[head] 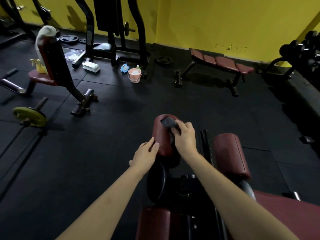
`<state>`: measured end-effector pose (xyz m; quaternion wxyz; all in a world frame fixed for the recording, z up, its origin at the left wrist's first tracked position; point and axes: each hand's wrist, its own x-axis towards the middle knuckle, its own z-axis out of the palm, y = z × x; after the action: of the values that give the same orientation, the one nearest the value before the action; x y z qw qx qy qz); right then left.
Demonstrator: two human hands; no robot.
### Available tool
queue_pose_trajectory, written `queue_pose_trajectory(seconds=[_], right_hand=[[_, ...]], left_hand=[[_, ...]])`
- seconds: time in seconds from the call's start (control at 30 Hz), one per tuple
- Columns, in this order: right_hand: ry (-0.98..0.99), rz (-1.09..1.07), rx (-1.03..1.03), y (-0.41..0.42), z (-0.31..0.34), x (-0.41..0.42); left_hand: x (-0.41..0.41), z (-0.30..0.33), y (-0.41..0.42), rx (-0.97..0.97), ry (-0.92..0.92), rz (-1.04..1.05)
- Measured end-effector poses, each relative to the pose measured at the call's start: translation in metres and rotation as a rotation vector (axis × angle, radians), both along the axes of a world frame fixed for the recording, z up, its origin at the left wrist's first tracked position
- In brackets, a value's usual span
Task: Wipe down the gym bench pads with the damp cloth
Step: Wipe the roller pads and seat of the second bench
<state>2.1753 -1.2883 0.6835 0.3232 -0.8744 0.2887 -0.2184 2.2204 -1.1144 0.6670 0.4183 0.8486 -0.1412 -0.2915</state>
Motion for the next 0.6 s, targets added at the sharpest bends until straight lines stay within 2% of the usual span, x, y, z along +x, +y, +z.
queue_pose_trajectory(seconds=[0.17,0.27,0.4,0.5,0.6], right_hand=[[-0.017,0.094,-0.042,0.042,-0.007,-0.065],[-0.009,0.099,-0.094,0.017,-0.004,-0.024],[0.001,-0.030,-0.024,-0.025,0.005,0.046],[0.034,0.019,-0.039,-0.021,0.010,0.044],[0.027,0.038,-0.043,0.008,0.003,-0.004]], left_hand=[[0.008,-0.023,-0.001,-0.126,0.103,-0.020],[0.008,-0.012,0.002,-0.211,0.172,-0.004],[0.006,-0.003,0.009,-0.236,0.232,-0.013],[0.004,-0.005,0.010,-0.224,0.210,0.009],[0.003,-0.016,0.009,-0.160,0.121,0.058]])
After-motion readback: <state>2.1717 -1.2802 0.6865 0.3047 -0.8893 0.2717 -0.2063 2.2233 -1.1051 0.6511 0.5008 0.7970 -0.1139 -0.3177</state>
